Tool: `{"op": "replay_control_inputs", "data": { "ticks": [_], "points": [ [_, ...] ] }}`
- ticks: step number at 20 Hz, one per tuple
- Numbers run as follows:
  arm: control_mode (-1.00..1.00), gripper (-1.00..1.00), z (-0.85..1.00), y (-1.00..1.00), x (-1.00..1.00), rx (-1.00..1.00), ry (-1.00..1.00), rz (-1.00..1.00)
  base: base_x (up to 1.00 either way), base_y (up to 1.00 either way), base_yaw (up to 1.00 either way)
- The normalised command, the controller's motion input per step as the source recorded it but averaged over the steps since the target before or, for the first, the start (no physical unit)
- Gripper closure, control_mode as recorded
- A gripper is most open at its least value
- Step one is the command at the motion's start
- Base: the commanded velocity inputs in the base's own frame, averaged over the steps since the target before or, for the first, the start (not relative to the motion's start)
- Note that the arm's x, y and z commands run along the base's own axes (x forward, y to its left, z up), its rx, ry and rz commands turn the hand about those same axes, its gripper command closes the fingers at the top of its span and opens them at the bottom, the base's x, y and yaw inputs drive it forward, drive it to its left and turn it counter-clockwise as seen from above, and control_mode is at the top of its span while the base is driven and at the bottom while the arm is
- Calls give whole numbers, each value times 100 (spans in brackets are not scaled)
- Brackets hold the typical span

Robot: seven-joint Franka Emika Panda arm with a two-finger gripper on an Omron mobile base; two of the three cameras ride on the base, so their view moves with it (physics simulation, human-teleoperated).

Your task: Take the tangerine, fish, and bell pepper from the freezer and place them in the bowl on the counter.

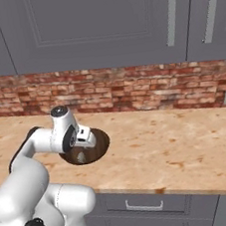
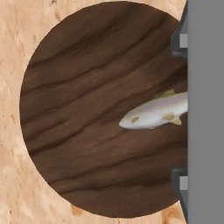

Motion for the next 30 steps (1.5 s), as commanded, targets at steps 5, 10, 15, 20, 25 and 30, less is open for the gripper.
{"op": "replay_control_inputs", "data": {
  "ticks": [5, 10, 15, 20, 25, 30],
  "points": [
    [-100, -100, 28, 0, -38, 0, 0, 0, 0, 0, 0],
    [-100, -100, 34, 0, -51, 0, 0, 0, 0, 0, 0],
    [-100, -100, 46, 0, -49, 0, 0, 0, 0, 0, 0],
    [-100, -100, 40, -5, -46, 0, 0, 0, 0, 0, 0],
    [-100, -100, 39, -1, -30, 0, 0, 0, 0, 0, 0],
    [-100, -100, 43, 0, -23, 0, -6, 0, 0, 0, 0]
  ]
}}
